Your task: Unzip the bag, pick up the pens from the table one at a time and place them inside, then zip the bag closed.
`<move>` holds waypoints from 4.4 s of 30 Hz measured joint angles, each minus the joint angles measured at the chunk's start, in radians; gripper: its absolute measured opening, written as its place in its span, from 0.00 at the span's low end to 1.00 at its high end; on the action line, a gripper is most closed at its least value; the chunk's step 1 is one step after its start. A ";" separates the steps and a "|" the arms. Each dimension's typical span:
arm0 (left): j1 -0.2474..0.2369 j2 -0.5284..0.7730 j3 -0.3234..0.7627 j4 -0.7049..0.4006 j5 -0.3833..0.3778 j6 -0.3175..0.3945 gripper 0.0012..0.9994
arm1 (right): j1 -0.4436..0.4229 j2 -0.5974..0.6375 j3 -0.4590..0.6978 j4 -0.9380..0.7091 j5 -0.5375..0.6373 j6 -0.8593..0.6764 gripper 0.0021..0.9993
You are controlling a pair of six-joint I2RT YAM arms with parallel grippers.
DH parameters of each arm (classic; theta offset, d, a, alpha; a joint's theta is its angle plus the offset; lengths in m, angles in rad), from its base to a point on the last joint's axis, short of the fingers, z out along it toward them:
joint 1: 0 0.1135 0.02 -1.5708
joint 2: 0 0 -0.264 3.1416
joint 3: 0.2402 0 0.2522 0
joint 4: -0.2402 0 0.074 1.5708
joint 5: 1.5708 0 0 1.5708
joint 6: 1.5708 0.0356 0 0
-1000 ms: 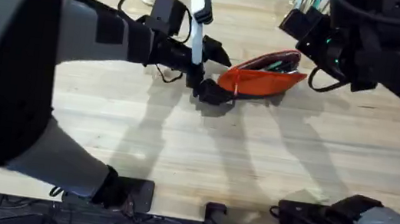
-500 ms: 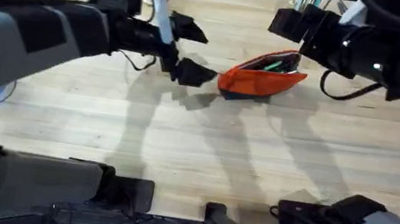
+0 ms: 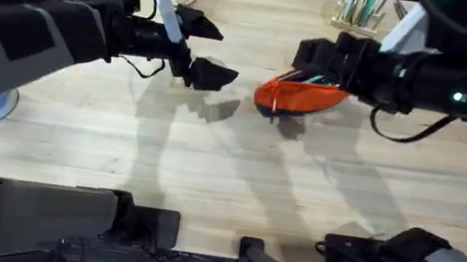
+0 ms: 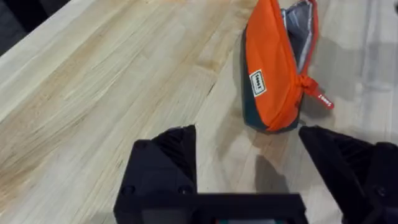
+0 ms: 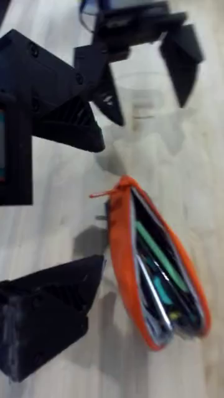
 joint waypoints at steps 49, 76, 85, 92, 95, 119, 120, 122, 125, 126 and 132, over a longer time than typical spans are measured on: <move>0.021 0.000 0.000 -0.051 0.007 0.000 0.99 | 0.257 0.327 0.000 0.168 0.204 0.029 1.00; 0.021 0.000 0.000 -0.064 0.008 0.000 0.99 | 0.257 0.414 0.000 0.242 0.278 0.078 0.39; 0.021 0.000 0.000 -0.064 0.008 0.000 0.99 | 0.263 0.414 0.000 0.246 0.276 0.085 0.03; 0.021 0.000 0.000 -0.064 0.008 0.000 0.99 | 0.263 0.414 0.000 0.246 0.279 0.085 0.03; 0.021 0.000 0.000 -0.064 0.008 0.000 0.99 | 0.263 0.412 0.000 0.246 0.279 0.085 0.03; -0.009 0.000 0.000 -0.063 0.087 0.015 0.99 | 0.261 0.262 -0.004 0.258 0.298 0.085 0.03; -0.021 0.000 0.000 -0.064 0.088 0.021 0.99 | 0.261 0.262 -0.004 0.258 0.299 0.085 0.03; -0.050 0.000 0.000 -0.063 0.091 0.033 0.99 | 0.261 0.262 -0.004 0.258 0.301 0.085 0.03; -0.093 0.000 0.000 -0.063 0.089 0.047 0.99 | 0.261 0.262 -0.004 0.258 0.302 0.085 0.03; -0.106 0.000 0.000 -0.063 0.087 0.050 0.99 | 0.261 0.262 -0.004 0.258 0.302 0.085 0.03; -0.166 0.034 0.000 -0.039 0.084 0.058 0.99 | 0.261 0.262 -0.004 0.258 0.302 0.085 0.03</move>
